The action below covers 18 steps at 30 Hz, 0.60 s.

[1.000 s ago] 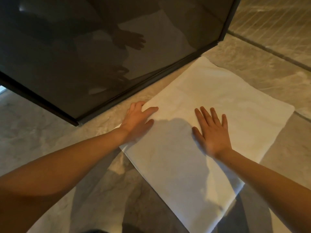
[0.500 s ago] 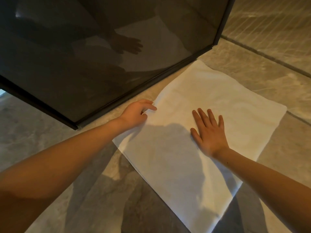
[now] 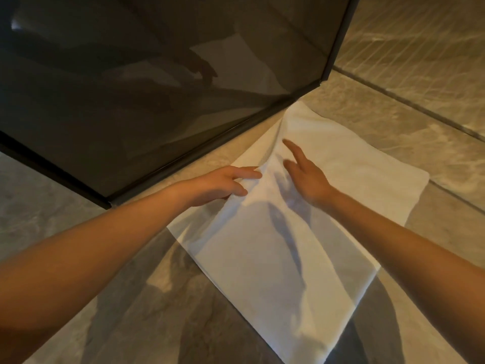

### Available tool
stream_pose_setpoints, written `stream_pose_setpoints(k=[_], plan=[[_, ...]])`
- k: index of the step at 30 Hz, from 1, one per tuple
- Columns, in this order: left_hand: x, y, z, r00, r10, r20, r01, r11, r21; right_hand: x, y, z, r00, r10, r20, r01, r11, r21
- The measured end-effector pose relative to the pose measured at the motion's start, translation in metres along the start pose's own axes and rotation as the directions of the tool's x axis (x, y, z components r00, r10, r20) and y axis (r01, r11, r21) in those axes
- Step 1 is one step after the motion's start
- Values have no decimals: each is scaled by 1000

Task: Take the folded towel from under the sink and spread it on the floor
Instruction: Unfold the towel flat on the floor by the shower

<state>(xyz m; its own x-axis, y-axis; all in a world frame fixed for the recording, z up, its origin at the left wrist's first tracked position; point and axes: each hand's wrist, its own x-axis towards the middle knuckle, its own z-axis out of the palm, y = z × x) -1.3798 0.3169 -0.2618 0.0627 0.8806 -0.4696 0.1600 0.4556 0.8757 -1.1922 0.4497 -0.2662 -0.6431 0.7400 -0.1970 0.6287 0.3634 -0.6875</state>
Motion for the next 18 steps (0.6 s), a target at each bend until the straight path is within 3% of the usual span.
stream_pose_setpoints(k=[2,3,4,6,7,10,14,18], plan=[[-1,11,10,988,69,138,-70,998,-3,18,-22,-8,987,73,143,-106,965,241],[-1,15,15,975,99,199,-100,995,-2,24,-28,-11,967,134,217,-191,945,266],[-2,19,21,965,102,242,-107,994,5,29,-31,-14,943,185,277,-251,941,226],[-3,24,32,965,51,257,-61,998,30,40,-29,-16,928,285,238,-319,940,118],[-3,25,36,970,28,240,-39,998,40,42,-25,-18,932,283,225,-291,957,2],[-3,23,39,979,-15,206,16,1000,-5,49,-5,-36,958,227,175,-240,969,55],[-10,21,38,984,-110,141,146,952,-270,43,23,-68,995,77,58,-75,997,-31],[-13,31,48,981,-117,153,173,882,-439,29,37,-90,994,-43,104,56,992,-117]])
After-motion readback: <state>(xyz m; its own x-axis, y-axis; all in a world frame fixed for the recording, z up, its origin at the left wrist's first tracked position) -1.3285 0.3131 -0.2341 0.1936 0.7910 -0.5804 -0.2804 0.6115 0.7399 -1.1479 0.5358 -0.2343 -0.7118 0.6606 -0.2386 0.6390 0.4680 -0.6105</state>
